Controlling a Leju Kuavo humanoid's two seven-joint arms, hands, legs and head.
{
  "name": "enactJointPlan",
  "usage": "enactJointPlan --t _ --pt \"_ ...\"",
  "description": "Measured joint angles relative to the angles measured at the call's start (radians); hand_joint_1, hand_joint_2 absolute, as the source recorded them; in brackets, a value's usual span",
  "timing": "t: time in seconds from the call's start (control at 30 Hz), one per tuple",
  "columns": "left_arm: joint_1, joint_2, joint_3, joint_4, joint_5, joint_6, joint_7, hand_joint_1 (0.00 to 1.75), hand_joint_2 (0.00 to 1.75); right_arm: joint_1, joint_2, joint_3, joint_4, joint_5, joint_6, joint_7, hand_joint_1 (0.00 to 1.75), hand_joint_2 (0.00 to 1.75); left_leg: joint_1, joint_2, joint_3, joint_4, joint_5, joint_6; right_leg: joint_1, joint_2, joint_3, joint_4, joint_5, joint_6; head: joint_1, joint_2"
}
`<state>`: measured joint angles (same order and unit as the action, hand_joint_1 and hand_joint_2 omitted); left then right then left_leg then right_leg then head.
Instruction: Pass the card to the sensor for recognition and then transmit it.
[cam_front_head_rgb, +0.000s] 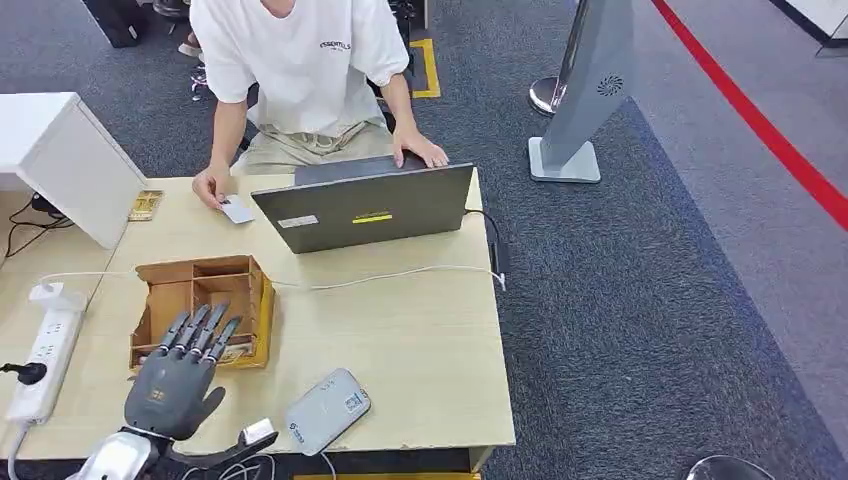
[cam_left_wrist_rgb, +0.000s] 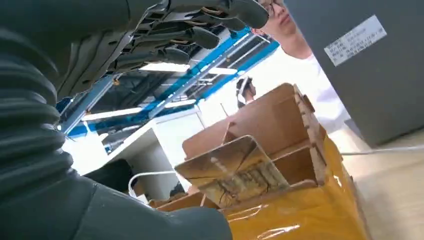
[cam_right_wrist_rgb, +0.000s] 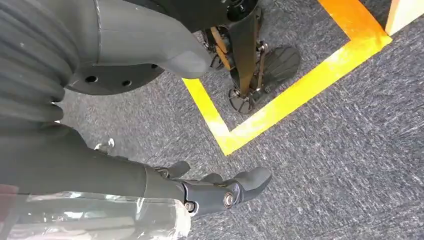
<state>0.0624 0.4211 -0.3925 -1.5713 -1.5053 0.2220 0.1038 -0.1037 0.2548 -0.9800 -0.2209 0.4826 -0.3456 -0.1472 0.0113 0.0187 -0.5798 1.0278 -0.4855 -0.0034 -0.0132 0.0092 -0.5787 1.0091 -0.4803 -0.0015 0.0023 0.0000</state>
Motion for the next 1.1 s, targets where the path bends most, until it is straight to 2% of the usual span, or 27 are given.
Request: enactJointPlan --t 0.5,1.1 --pt "-0.020 -0.057 0.003 0.072 -0.037 0.050 0.012 0.00 1.75 -0.001 0.000 0.000 0.000 0.013 -0.002 0.004 0.00 1.75 0.000 0.000 0.000 0.000 0.000 0.000 0.000 0.000 0.000 0.000 0.000 0.000 0.000 0.000" --pt "-0.021 -0.068 0.020 0.088 -0.037 0.051 0.014 0.00 1.75 -0.001 0.000 0.000 0.001 0.016 -0.003 0.005 0.00 1.75 0.000 0.000 0.000 0.000 0.000 0.000 0.000 0.000 0.000 0.000 0.000 0.000 0.000 0.000"
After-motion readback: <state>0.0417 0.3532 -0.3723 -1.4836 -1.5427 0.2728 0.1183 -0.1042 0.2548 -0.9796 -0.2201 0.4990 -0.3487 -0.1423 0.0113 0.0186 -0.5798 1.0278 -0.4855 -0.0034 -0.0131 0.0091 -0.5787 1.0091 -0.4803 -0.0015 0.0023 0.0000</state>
